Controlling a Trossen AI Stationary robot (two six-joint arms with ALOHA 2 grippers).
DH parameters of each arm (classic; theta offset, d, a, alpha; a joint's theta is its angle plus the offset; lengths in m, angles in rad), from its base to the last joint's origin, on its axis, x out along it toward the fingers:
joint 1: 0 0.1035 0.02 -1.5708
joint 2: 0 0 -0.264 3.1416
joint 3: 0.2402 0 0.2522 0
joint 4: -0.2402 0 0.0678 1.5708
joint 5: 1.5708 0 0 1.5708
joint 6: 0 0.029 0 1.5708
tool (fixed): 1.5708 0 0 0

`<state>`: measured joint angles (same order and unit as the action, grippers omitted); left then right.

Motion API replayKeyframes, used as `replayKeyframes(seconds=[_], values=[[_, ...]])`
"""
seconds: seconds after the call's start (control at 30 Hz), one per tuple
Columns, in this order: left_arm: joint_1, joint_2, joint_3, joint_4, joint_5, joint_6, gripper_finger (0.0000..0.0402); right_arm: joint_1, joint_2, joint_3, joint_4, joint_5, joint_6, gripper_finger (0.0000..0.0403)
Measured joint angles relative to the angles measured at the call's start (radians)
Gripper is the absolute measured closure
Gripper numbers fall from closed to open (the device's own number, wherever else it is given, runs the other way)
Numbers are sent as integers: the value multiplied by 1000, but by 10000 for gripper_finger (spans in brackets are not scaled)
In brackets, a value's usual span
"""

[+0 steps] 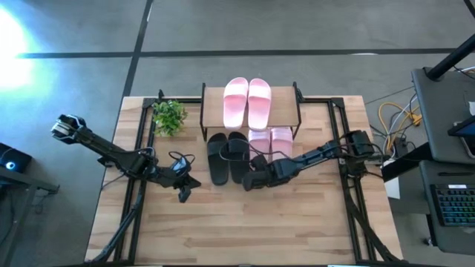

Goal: Pick and place slides into the shelf
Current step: Move the pair of slides from the middle of the table to under the shelf

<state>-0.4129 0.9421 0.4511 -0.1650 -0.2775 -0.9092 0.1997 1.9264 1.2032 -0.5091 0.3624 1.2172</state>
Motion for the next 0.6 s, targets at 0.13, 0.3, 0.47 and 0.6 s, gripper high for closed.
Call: replayKeyframes(seconds=[0.13,0.3,0.47,0.6], values=[[0,0,0,0,0,0,402,26,-24,24,0,-32,-17,394],[0,0,0,0,-8,3,402,74,-18,48,39,-107,-9,394],[0,0,0,0,-16,6,402,71,51,88,134,-128,-13,394],[0,0,0,0,-16,6,402,41,137,165,132,-130,-66,394]])
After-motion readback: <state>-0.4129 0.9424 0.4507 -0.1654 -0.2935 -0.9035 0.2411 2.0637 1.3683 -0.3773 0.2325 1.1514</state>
